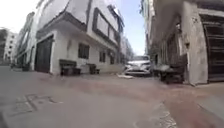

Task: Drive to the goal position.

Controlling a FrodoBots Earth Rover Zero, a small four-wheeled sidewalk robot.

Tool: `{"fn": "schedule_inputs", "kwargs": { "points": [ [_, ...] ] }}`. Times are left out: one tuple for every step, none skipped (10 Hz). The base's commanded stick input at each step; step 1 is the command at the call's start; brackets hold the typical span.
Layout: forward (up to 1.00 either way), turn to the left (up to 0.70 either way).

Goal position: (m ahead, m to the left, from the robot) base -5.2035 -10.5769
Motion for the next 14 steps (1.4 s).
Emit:
{"fn": "schedule_inputs", "kwargs": {
  "points": [
    [0.34,0.64],
    [0.75,0.40],
    [0.85,0.34],
    [0.85,0.34],
    [0.85,0.34],
    [0.85,0.34],
    [0.85,0.34],
    [0.85,0.34],
    [0.85,0.00],
    [0.85,0.00],
    [0.85,0.00],
    [0.85,0.00],
    [0.85,-0.09],
    [0.85,-0.34]
  ]
}}
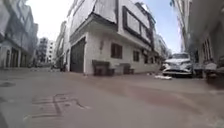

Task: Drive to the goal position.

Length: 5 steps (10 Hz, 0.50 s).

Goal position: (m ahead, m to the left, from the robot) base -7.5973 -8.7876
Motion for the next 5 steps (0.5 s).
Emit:
{"fn": "schedule_inputs", "kwargs": {
  "points": [
    [0.85,-0.34],
    [0.85,-0.34],
    [0.85,-0.34],
    [0.85,-0.34],
    [0.85,-0.34]
  ]
}}
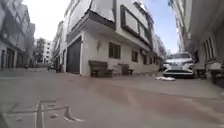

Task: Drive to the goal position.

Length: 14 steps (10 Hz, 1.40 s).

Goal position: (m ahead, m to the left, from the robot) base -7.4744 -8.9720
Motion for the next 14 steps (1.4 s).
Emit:
{"fn": "schedule_inputs", "kwargs": {
  "points": [
    [0.85,-0.34],
    [0.85,-0.34],
    [0.85,-0.11],
    [0.85,-0.34],
    [0.85,-0.33],
    [0.85,-0.05],
    [0.85,-0.18],
    [0.85,-0.32],
    [0.85,-0.22],
    [0.85,0.00],
    [0.85,0.00],
    [0.85,0.00],
    [0.85,0.00],
    [0.85,-0.02]
  ]
}}
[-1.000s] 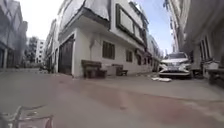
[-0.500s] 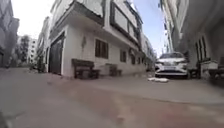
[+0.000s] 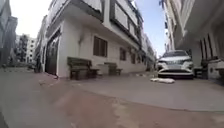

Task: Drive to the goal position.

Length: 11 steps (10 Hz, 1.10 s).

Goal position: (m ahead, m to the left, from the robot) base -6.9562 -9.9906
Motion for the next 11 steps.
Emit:
{"fn": "schedule_inputs", "kwargs": {
  "points": [
    [0.85,-0.34],
    [0.85,-0.34],
    [0.85,-0.34],
    [0.85,-0.34],
    [0.85,-0.07],
    [0.85,0.00],
    [0.85,0.00],
    [0.85,0.00],
    [0.85,0.00],
    [0.85,-0.01],
    [0.85,-0.32]
  ]
}}
